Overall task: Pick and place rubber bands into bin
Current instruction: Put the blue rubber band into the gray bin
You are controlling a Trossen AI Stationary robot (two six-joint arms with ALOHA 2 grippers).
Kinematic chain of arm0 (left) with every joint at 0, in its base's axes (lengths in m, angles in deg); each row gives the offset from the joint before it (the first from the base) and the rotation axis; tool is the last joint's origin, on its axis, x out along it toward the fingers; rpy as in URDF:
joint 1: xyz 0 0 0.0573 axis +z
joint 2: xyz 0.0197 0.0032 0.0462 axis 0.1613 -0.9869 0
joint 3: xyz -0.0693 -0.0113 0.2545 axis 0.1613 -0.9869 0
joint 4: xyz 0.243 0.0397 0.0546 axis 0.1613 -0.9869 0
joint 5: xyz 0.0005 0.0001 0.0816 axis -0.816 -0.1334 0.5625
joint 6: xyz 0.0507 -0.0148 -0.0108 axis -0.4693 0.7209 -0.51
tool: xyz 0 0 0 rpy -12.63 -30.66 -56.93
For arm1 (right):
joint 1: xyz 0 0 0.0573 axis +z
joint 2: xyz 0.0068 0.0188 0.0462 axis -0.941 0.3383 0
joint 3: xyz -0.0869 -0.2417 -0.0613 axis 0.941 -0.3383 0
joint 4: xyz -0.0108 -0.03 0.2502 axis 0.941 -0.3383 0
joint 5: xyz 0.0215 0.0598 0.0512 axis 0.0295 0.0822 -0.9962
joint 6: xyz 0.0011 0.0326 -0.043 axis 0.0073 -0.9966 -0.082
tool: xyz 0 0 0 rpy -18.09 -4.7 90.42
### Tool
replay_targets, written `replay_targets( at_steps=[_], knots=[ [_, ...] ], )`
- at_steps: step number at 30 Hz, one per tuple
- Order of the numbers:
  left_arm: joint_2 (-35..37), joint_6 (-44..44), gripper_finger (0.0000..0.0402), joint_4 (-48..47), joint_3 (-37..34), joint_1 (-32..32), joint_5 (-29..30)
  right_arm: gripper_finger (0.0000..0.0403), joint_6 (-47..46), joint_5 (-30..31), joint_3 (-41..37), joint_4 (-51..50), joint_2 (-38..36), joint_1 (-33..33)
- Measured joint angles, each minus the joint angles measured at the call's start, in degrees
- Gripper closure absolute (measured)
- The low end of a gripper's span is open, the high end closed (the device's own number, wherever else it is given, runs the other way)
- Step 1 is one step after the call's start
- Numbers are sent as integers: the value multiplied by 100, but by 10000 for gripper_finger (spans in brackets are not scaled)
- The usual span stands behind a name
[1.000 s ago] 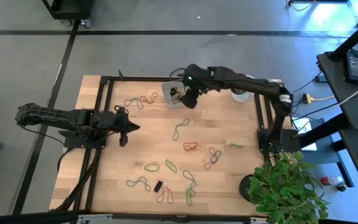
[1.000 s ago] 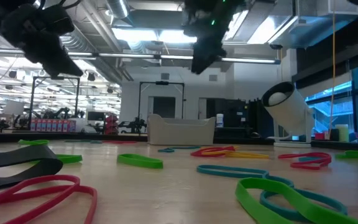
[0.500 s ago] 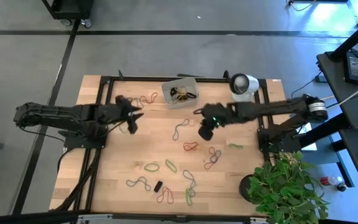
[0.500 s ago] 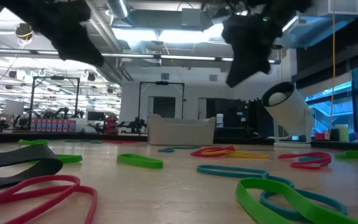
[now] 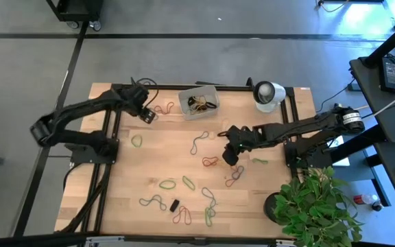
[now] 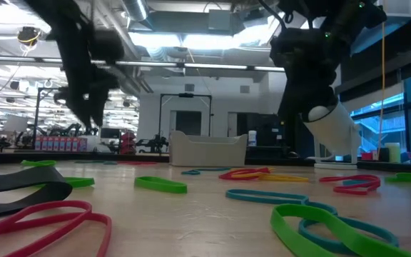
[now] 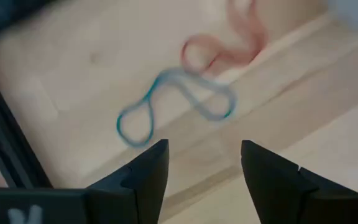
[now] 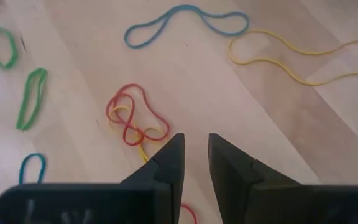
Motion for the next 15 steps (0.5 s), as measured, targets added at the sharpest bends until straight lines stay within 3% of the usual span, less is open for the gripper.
replay_targets(
  at_steps=[6, 15],
  knots=[
    [-1060, -390, 219, 186, 0, 686, -7, 328, 139, 6, 0, 26, 0, 0],
    [-1985, -684, 227, 1006, 0, 910, -13, 328, 137, 4, 2, 35, 0, 0]
  ],
)
